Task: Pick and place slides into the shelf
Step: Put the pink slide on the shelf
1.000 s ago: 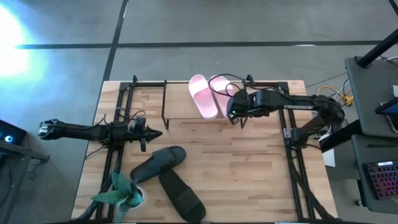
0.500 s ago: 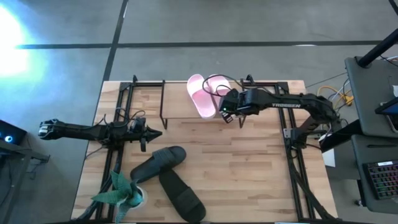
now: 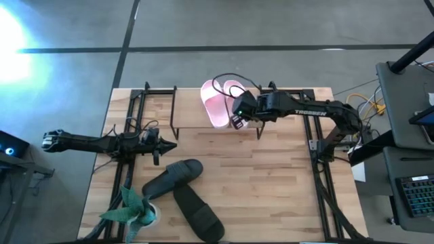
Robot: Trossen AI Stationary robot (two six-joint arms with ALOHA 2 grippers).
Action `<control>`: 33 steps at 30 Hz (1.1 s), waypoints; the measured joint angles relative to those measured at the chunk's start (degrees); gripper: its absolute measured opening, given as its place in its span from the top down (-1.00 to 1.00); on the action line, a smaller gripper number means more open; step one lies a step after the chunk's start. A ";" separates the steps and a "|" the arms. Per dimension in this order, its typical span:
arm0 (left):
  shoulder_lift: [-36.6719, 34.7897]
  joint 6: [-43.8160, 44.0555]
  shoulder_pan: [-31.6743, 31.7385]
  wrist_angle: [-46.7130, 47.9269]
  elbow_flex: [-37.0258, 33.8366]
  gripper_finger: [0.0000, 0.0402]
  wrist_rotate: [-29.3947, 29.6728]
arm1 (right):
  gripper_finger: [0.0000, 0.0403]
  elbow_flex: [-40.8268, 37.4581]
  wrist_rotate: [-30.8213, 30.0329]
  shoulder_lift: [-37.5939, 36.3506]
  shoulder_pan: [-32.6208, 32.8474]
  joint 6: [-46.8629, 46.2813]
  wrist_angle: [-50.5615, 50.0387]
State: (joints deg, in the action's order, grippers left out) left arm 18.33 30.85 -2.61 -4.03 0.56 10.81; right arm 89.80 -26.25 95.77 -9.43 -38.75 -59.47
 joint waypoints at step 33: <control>0.02 -0.01 0.00 -0.02 0.02 1.00 -0.01 | 0.96 7.12 -1.98 11.54 -2.23 17.19 -4.08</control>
State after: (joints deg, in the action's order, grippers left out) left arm 18.35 30.84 -2.61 -4.05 0.58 10.80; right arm 96.92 -28.23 107.31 -11.66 -21.56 -63.56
